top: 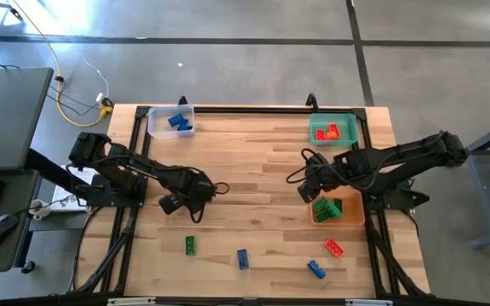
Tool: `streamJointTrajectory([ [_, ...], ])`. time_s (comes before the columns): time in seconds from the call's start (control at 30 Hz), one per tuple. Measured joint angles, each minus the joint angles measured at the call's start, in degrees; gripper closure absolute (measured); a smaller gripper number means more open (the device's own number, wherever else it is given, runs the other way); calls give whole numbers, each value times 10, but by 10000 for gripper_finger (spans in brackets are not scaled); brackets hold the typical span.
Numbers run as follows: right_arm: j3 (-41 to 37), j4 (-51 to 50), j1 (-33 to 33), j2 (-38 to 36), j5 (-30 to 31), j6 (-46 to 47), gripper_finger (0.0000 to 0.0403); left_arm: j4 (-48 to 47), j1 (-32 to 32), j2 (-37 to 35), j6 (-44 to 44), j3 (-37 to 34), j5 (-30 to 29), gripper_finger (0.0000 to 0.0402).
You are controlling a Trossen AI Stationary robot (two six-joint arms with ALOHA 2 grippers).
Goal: Sort & place blocks by color
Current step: Put the orange game piece into the green bin
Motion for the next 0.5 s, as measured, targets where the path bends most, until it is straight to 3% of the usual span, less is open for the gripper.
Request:
streamJointTrajectory([
  [0.27,0,0,0,0,0,0,187,40,0,0,-59,-20,-1,172],
  [0.5,0,0,0,0,0,0,187,53,0,-1,-145,-19,13,283],
])
